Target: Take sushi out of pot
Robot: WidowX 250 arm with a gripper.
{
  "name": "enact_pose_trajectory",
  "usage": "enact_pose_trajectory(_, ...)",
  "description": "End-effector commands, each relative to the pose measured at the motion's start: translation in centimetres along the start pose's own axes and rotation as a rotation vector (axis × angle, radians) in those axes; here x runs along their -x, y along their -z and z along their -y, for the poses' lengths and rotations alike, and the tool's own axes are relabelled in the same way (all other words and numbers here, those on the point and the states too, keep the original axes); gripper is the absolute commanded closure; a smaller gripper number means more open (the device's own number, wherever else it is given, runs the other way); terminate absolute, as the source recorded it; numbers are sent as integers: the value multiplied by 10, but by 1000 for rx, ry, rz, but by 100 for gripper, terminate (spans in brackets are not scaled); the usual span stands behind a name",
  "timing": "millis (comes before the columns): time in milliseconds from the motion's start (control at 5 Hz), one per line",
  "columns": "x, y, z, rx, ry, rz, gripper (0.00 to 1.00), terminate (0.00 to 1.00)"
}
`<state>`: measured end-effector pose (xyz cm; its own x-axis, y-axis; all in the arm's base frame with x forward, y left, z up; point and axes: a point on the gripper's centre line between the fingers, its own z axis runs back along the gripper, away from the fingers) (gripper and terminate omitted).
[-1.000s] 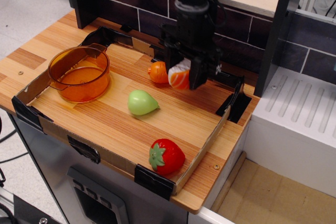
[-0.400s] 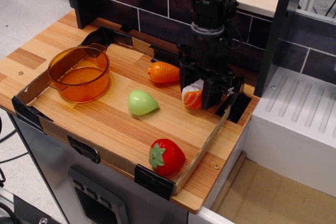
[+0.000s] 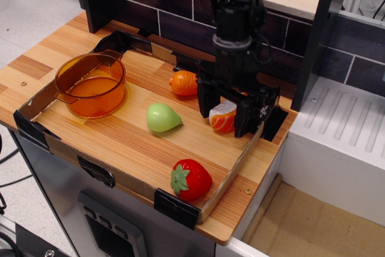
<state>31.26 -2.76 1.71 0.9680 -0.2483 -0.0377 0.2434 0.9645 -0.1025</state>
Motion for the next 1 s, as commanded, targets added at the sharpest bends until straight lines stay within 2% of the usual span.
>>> enact_pose_trajectory(0, 14, -73, 2, -19, -16, 218, 0, 0)
enact_pose_trajectory(200, 19, -93, -1, -46, -57, 256, 0, 0)
enact_pose_trajectory(400, 22, -113, -7, -22, -75, 264, 0, 0)
enact_pose_trajectory(600, 22, -113, -7, -22, -75, 264, 0, 0)
enact_pose_trajectory(800, 22, -113, -7, -22, -75, 264, 0, 100)
